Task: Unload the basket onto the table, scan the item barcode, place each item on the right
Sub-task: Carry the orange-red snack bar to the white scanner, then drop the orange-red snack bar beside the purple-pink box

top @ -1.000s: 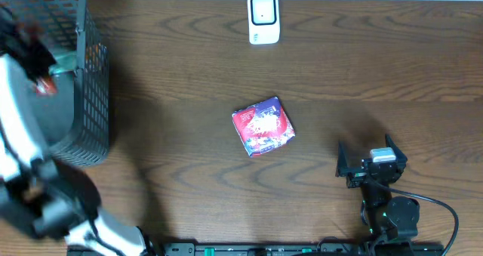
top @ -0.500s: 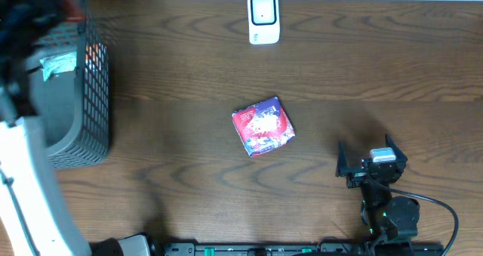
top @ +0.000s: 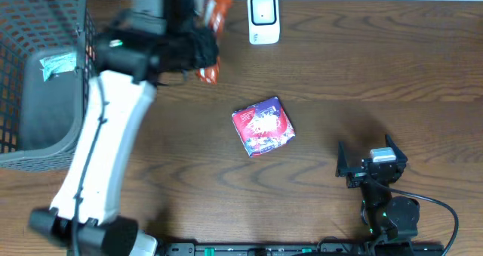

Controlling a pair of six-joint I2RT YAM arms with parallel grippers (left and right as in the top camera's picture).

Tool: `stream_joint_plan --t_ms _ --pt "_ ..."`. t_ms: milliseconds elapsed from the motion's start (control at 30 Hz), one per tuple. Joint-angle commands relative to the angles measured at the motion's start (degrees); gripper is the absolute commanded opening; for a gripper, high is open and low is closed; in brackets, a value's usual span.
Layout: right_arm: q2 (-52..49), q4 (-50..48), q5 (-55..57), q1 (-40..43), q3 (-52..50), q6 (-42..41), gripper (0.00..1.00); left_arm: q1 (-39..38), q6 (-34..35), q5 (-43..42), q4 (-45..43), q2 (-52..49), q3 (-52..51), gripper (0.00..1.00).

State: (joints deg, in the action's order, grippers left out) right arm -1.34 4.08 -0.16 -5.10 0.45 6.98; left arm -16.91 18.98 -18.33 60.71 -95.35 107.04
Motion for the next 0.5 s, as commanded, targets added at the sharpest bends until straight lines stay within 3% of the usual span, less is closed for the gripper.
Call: stream_joint_plan --t_ms 0,400,467 --pt "0.2 0.2 0.5 -0.2 -0.1 0.8 0.99 -3.8 -1.4 11.1 2.3 -4.8 -0.7 0.08" --pt "0.2 0.2 0.5 -0.2 -0.1 0.8 0.99 -9.2 -2.6 11.3 3.6 -21.6 -1.0 0.12" --pt "0.2 0.2 0.5 -0.2 -0.1 0.8 0.99 -9.7 -2.6 11.3 3.6 -23.4 -1.0 0.25"
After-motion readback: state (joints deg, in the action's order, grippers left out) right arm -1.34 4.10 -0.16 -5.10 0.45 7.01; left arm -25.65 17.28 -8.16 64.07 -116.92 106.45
